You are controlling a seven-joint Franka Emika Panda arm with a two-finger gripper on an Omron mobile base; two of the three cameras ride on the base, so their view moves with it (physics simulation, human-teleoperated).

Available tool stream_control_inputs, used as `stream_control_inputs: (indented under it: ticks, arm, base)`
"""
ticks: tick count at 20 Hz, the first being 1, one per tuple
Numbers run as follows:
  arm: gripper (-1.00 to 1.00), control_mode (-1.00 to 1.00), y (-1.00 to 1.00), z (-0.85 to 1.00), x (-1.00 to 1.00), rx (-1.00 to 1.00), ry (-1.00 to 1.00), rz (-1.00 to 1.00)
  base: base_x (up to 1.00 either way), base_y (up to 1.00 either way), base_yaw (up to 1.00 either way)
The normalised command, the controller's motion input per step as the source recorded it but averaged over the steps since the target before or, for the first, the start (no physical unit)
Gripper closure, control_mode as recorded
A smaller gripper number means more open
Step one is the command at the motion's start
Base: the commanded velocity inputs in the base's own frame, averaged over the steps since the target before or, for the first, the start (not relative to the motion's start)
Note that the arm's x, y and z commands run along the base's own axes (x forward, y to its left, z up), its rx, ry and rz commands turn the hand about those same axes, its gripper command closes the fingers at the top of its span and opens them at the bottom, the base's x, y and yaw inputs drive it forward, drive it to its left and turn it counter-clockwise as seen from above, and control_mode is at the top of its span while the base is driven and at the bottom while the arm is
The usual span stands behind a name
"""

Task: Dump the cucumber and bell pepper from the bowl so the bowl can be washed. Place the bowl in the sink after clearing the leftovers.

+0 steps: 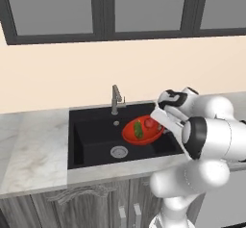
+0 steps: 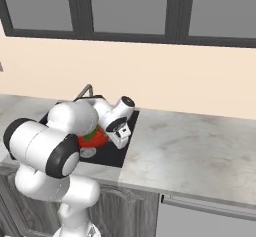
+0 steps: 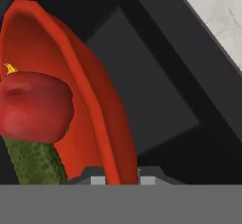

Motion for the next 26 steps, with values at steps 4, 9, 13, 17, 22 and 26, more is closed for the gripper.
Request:
stream_control_inputs:
  ticks: [4, 9, 13, 17, 22, 26]
  arm:
    - [1.00, -1.00, -0.16, -0.14, 0.26, -0.14, 0.00, 0.00]
    - [1.00, -1.00, -0.06, -0.22, 0.18, -0.20, 0.00, 0.00]
    - [1.00, -1.00, 0.01, -0.26, 0.15, -0.26, 0.02, 0.00]
    - [1.00, -1.00, 0.07, -0.03, 0.02, -0.13, 0.06, 0.00]
    - [1.00, -1.00, 0.00, -0.21, 0.14, -0.19, 0.01, 0.00]
    - [1.00, -1.00, 0.00, -0.41, 0.41, -0.27, 0.03, 0.00]
  base:
    - [0.00, 0.00, 0.00]
    - [0.00, 0.00, 0.00]
    - [0.00, 0.00, 0.00]
    - [0.00, 0.00, 0.00]
    - [0.00, 0.00, 0.00]
    - [0.00, 0.00, 0.00]
